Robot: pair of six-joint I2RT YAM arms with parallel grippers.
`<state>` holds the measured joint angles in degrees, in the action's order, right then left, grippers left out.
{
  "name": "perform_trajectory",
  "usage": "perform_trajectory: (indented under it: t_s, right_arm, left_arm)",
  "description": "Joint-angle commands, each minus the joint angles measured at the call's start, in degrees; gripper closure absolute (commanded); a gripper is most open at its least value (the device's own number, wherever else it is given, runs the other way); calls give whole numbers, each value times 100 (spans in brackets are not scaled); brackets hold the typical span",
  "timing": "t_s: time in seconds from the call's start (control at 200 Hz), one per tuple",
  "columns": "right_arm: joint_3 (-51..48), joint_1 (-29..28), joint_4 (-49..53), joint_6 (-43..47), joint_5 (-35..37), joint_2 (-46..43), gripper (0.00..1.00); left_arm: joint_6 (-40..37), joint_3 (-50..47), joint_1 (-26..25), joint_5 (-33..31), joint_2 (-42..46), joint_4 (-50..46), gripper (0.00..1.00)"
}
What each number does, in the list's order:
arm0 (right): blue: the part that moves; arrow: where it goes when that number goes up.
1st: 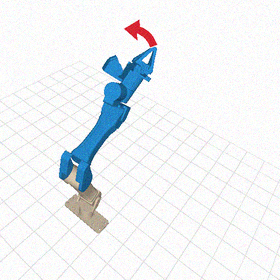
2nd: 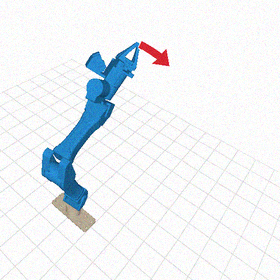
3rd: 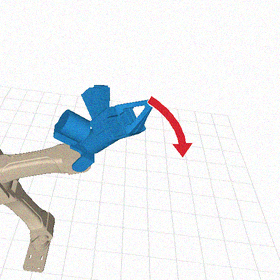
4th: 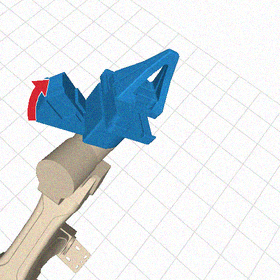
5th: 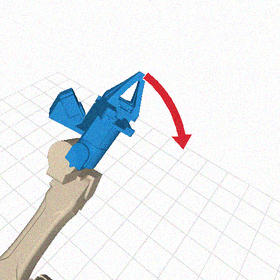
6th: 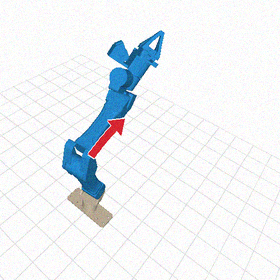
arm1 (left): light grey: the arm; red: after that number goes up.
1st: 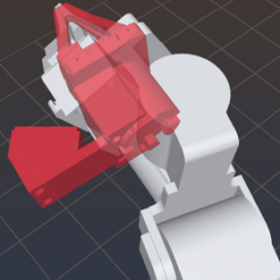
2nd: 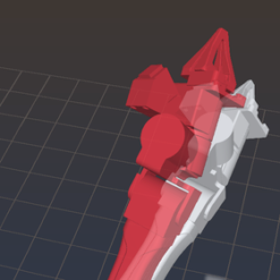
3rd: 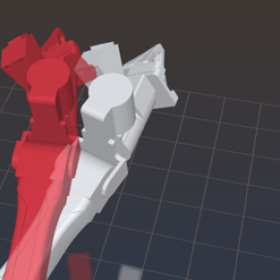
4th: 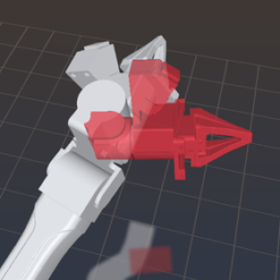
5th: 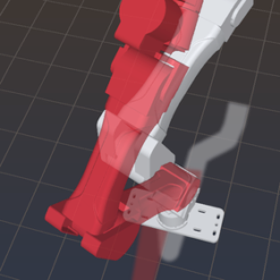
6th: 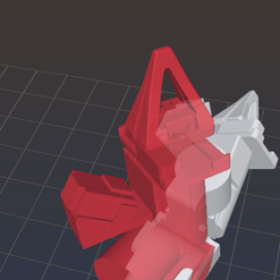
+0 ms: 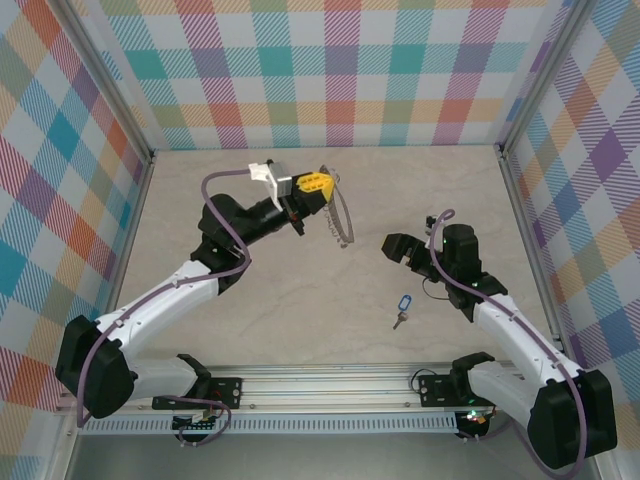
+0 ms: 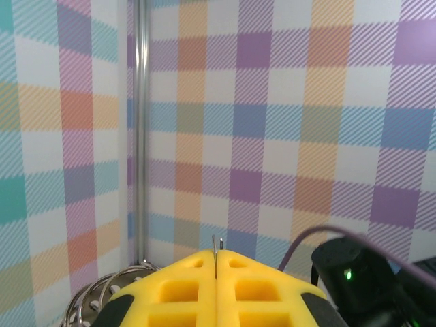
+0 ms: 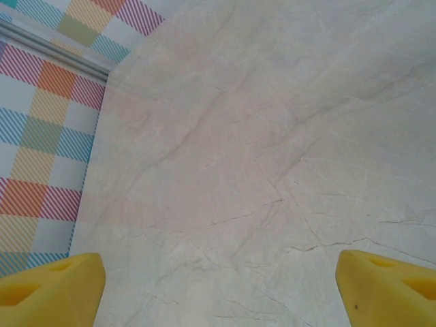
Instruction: Put the keys on the keyring
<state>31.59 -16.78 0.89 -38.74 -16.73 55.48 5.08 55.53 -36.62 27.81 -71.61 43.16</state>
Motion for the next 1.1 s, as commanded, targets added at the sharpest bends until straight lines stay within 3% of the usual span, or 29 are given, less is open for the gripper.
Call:
perform_trajectory:
  t_s: [0.0, 0.335, 0.58, 0.85, 1.095]
  right_arm:
    - [-30, 25, -180, -3, -120, 19, 12]
    - [-30, 25, 45, -3, 53, -37, 12]
    - [323, 25, 1225, -105, 503, -81, 17]
    - [524, 28, 2480, -368, 1274, 79, 35]
    - [243, 33, 2860, -677, 1707, 504, 59]
  left_arm:
    - [183, 307, -69, 91, 151, 594, 100]
    - [257, 499, -73, -30, 157, 624, 100]
    - [300, 513, -73, -37, 228, 565, 100]
    - [230, 443, -69, -186, 391, 136, 100]
    - [160, 140, -73, -493, 591, -288, 100]
